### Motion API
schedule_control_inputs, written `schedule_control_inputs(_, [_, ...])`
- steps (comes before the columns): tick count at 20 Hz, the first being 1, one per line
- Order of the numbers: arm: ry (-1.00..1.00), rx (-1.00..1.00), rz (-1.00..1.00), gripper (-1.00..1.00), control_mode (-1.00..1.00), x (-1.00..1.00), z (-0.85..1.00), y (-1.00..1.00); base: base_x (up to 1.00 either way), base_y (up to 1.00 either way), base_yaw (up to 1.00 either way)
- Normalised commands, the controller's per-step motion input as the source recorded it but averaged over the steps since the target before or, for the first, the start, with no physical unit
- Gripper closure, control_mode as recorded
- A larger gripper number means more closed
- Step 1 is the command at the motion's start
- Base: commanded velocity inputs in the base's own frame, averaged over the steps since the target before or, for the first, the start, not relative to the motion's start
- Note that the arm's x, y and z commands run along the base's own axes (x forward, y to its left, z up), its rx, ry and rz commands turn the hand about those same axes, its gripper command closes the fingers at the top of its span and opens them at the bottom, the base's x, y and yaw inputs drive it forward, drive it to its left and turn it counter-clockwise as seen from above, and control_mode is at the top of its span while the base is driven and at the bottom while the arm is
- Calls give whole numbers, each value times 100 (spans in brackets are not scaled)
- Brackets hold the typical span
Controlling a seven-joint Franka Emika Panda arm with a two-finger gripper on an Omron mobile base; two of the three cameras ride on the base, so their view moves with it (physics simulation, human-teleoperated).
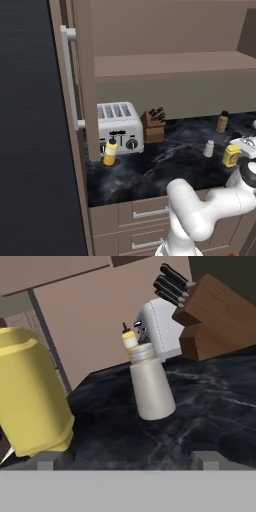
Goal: There are various items on the counter. Only move the condiments/shakers into the cabinet.
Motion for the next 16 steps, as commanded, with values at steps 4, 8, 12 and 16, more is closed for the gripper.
schedule_control_inputs(4, [0,0,0,-100,-100,-20,0,14,0,0,0])
schedule_control_inputs(8, [-1,0,0,-100,-100,-29,0,0,0,0,0])
schedule_control_inputs(12, [0,0,0,-100,-100,-21,0,0,0,0,0])
schedule_control_inputs(16, [0,0,0,-100,-100,-7,0,11,0,0,0])
